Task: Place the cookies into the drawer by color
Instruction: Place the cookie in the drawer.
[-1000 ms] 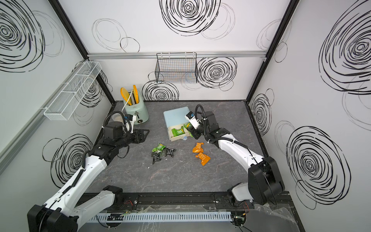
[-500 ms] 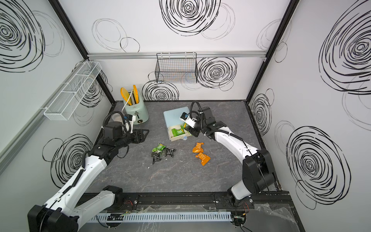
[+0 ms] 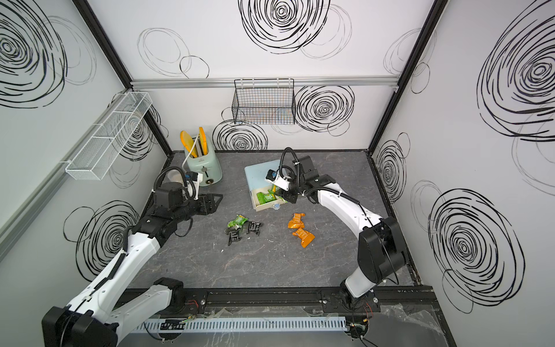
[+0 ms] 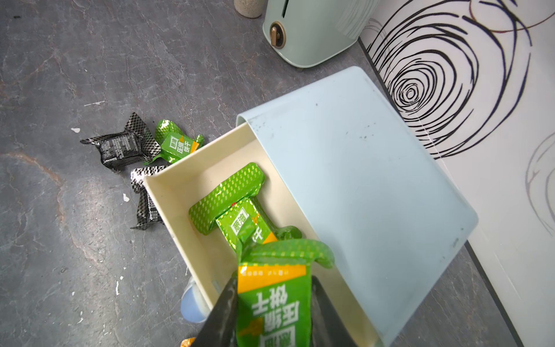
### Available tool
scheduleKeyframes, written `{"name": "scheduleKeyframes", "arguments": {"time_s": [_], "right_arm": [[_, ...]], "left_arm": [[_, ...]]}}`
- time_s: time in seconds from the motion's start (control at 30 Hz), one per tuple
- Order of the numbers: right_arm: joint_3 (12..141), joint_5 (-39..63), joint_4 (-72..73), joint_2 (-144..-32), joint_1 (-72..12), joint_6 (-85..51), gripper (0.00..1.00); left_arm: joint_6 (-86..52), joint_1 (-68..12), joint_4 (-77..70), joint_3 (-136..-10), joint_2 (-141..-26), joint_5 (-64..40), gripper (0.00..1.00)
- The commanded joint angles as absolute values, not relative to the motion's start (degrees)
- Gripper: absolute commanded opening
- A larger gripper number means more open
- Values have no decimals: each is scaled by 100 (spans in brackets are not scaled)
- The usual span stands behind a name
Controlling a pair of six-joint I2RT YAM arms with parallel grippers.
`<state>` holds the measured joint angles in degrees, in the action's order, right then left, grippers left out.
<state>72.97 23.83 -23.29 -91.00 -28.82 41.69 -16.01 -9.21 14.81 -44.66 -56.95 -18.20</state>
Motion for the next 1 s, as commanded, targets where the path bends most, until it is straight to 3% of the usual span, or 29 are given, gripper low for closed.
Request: {"name": "scheduleKeyframes", "arguments": {"time_s": [0.0, 0.5, 0.97], "right_arm": [[7489, 2488, -2575, -9200, -2935, 4569, 33], [7935, 2438, -2982, -9647, -2980, 4720, 37], [7965, 2196, -2900, -9653, -2980, 4658, 64]], "left_arm": [[-1641, -845, 1195, -4438, -5694, -1907, 73], [-1653, -800, 1178, -4438, -5718, -1951, 73], [-1675, -763, 1173, -4430, -5744, -1995, 74]]}}
